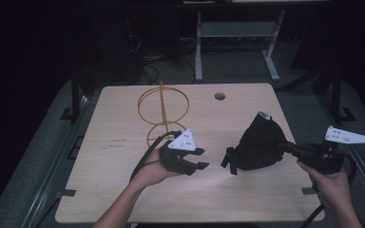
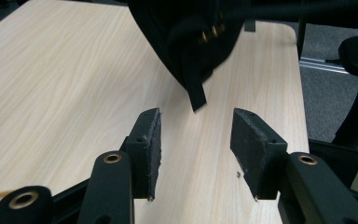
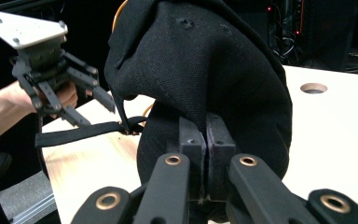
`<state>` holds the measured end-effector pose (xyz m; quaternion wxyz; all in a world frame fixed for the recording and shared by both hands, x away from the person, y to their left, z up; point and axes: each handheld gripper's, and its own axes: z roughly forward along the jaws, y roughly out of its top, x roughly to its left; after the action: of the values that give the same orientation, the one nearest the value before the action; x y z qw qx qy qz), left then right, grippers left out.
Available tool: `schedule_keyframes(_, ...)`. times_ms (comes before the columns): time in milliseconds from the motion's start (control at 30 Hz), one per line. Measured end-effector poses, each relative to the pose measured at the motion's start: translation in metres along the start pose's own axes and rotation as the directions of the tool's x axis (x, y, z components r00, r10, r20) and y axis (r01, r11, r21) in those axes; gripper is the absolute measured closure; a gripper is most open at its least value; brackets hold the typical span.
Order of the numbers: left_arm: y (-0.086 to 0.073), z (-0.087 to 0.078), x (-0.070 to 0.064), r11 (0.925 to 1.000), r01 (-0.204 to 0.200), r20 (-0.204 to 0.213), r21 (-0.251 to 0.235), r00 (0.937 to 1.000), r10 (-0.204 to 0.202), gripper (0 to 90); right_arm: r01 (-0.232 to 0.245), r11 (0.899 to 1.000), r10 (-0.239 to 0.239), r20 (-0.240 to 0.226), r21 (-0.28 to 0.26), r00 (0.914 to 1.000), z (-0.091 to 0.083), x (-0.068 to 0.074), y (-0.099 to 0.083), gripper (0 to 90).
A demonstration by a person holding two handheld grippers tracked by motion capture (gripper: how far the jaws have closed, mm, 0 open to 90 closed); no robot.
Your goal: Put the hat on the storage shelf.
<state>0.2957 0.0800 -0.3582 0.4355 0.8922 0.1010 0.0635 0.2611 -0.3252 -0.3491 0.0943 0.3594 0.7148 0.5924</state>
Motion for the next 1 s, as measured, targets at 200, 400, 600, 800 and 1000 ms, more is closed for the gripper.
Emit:
schedule_keyframes(200, -0.018, 0.001, -0.006, 1.0, -0.005, -0.001, 0.003, 1.0, 0.005, 48.9, 0.02, 1.0, -0.02, 0.003, 0.014, 0.9998, 0.004, 0.002, 0.017, 88.0)
schedule_keyframes(400, -0.035, 0.003, -0.01, 1.0, 0.003, 0.004, 0.004, 1.0, -0.003, 46.4, 0.038, 0.999, -0.038, 0.005, 0.023, 0.9993, 0.007, 0.004, 0.031, 88.0)
schedule_keyframes(600, -0.048, 0.004, -0.012, 0.9999, 0.006, 0.002, 0.008, 1.0, -0.006, 43.8, 0.053, 0.998, -0.053, 0.003, 0.025, 0.9986, 0.013, 0.006, 0.043, 88.0)
schedule_keyframes(800, -0.057, 0.004, -0.013, 0.9997, 0.015, -0.017, 0.019, 0.9997, -0.015, 38.9, 0.066, 0.998, -0.065, -0.014, 0.023, 0.9978, 0.023, 0.007, 0.057, 87.9)
schedule_keyframes(1000, -0.061, 0.004, -0.014, 0.9997, 0.009, -0.018, 0.023, 0.9998, -0.008, 37.6, 0.076, 0.997, -0.075, -0.029, 0.027, 0.9968, 0.032, 0.009, 0.068, 87.9)
